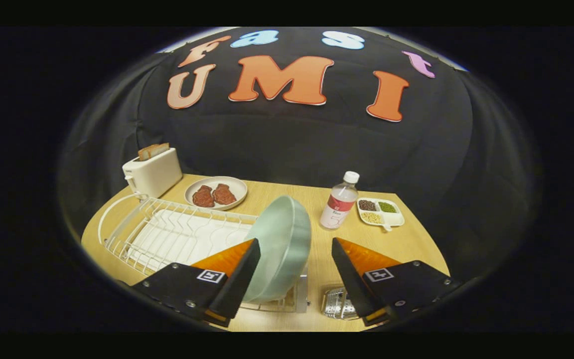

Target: Take the plate from the dish rack, then take the spoon from the basket and place it into the plate.

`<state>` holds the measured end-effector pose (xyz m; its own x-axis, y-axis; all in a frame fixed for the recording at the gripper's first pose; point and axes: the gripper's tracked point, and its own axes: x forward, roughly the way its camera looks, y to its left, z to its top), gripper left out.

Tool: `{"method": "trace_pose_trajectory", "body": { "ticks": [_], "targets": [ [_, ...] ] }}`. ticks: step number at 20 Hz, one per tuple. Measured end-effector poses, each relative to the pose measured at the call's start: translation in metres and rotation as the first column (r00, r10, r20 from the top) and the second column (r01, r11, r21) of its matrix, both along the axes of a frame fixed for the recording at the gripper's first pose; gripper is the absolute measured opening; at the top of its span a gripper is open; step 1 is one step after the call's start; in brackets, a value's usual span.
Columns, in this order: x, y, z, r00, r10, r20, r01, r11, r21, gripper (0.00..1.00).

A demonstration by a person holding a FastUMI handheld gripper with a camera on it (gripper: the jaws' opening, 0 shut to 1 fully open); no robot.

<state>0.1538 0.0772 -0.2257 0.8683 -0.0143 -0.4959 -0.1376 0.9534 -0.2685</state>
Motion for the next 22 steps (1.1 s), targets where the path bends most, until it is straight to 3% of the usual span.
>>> {"method": "trace_pose_trajectory", "body": {
  "ticks": [4, 5, 10, 16, 22],
  "targets": [
    [0.004, 0.001, -0.014, 0.998, -0.054, -0.045, 0.055, 0.998, 0.031, 0.62],
    [0.007, -0.002, -0.013, 0.995, -0.089, -0.046, 0.09, 0.995, 0.031, 0.48],
    [0.009, -0.008, -0.004, 0.971, -0.238, -0.033, 0.239, 0.97, 0.043, 0.23],
    [0.012, 0.002, 0.02, 0.972, -0.234, 0.037, 0.236, 0.968, -0.08, 0.2],
    [0.012, 0.002, 0.055, 0.963, -0.226, 0.145, 0.253, 0.945, -0.209, 0.19]
  ]
}}
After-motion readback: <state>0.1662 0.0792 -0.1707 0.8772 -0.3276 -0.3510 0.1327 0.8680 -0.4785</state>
